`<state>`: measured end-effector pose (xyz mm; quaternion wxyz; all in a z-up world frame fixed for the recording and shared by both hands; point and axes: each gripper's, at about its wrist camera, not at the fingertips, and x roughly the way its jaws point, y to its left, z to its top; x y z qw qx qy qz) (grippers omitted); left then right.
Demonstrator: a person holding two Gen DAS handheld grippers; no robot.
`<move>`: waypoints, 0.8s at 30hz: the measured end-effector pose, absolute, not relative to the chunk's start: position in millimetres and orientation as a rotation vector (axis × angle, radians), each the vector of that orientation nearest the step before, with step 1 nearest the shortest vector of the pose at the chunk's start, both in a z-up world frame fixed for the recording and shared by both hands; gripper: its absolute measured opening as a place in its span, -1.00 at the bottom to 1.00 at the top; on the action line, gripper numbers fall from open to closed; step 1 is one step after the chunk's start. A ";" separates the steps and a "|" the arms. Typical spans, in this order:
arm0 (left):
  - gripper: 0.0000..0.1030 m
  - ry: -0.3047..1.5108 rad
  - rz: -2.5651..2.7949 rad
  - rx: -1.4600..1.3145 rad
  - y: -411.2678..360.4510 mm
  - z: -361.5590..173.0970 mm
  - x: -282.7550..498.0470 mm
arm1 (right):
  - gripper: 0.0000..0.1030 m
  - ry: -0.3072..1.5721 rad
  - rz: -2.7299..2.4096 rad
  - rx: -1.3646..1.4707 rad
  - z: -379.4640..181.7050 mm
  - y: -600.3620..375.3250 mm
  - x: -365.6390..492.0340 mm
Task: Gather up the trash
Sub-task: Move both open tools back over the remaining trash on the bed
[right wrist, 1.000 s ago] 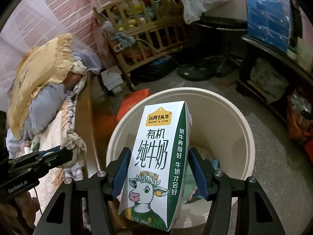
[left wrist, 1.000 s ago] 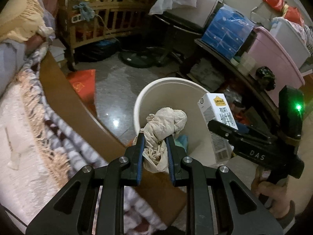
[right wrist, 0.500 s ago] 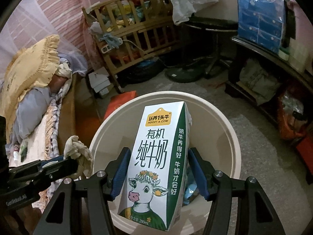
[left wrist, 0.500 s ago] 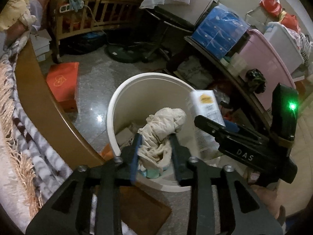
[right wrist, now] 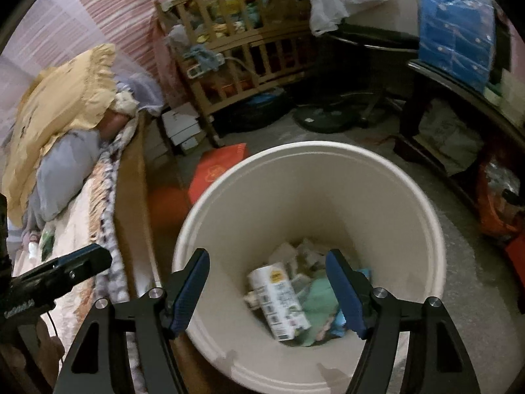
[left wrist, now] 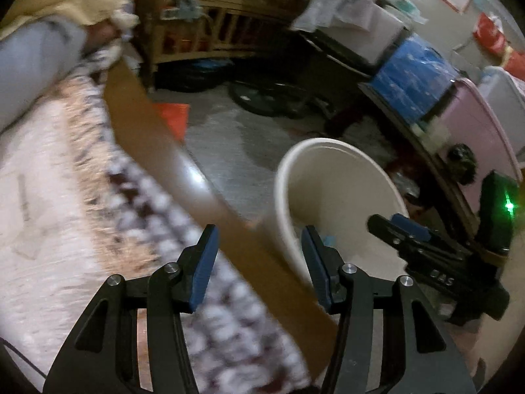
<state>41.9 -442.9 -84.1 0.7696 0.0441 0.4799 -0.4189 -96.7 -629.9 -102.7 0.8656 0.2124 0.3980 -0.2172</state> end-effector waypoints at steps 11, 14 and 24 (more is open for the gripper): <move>-0.01 0.999 -0.646 0.092 -317.8 -89.4 93.4 | 0.40 0.871 -0.236 0.398 -101.0 -541.2 -26.3; -0.01 1.007 -0.555 0.058 -266.1 -93.1 115.9 | 0.40 0.901 -0.159 0.357 -105.8 -503.1 5.1; 0.07 1.012 -0.251 -0.001 -118.4 -105.4 230.3 | 0.41 0.950 0.085 0.238 -112.2 -384.4 95.1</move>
